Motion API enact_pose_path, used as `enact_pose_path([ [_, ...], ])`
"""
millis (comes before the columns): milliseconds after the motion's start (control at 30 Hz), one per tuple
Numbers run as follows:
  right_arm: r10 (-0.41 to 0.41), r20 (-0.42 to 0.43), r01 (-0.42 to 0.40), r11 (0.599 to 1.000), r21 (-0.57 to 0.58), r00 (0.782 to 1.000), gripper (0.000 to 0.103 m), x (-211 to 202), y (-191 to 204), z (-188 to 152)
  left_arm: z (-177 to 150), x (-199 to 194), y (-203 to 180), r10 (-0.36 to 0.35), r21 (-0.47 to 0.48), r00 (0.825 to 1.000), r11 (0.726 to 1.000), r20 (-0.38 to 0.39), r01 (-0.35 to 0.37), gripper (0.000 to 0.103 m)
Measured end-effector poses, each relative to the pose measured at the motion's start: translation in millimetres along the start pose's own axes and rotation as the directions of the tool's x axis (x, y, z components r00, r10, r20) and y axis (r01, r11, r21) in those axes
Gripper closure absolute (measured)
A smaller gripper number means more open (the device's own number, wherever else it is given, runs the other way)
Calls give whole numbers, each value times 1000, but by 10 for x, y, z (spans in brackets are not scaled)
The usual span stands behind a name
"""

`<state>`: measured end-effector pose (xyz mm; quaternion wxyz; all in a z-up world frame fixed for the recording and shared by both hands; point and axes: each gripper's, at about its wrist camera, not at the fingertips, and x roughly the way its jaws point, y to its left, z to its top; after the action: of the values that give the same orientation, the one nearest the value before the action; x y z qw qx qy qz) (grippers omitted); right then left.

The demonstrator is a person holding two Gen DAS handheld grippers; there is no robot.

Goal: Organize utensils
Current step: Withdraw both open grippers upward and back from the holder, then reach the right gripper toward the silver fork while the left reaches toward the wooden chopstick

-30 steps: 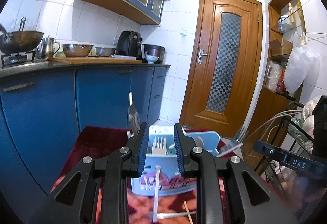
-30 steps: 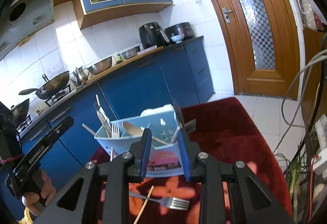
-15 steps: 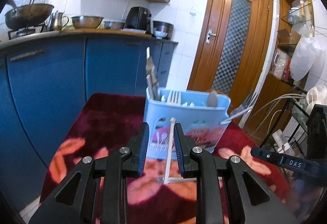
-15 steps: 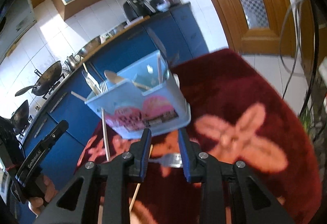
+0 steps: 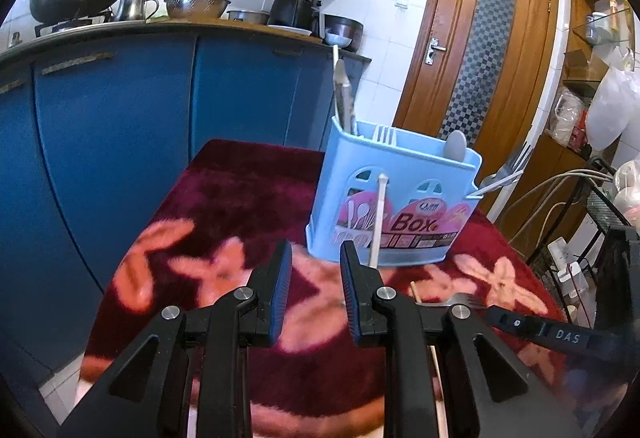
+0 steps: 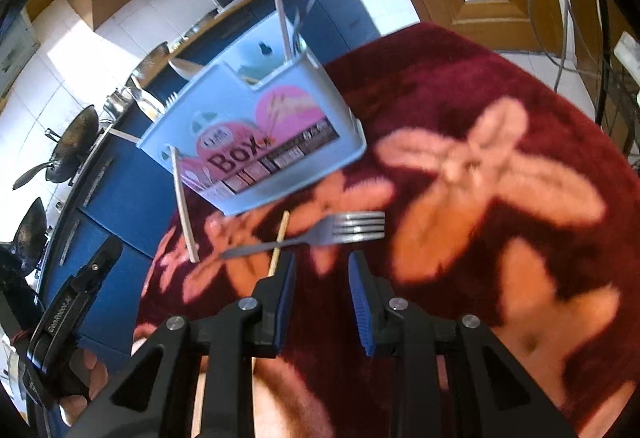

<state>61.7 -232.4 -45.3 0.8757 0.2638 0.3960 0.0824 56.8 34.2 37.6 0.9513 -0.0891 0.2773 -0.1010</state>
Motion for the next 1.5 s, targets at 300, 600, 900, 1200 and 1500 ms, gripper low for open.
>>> enact_pose_path([
  [300,-7,4,7,995,103,1000,73,281,-97,47,-2,-13,72,-4,-20,1000,1000,1,4,79],
  [600,42,56,-54,972,227,998,66,406,-229,189,-23,33,83,-3,-16,1000,1000,-9,3,79],
  [900,34,90,-57,960,274,995,66,492,-259,280,-30,33,67,-1,-7,1000,1000,-10,1,79],
  [1200,84,129,-119,947,297,988,90,512,-292,375,-37,25,21,-5,2,1000,1000,-13,5,79],
  [1500,162,266,-211,963,167,950,98,-123,-62,421,-32,-15,-93,-28,18,999,999,-19,28,79],
])
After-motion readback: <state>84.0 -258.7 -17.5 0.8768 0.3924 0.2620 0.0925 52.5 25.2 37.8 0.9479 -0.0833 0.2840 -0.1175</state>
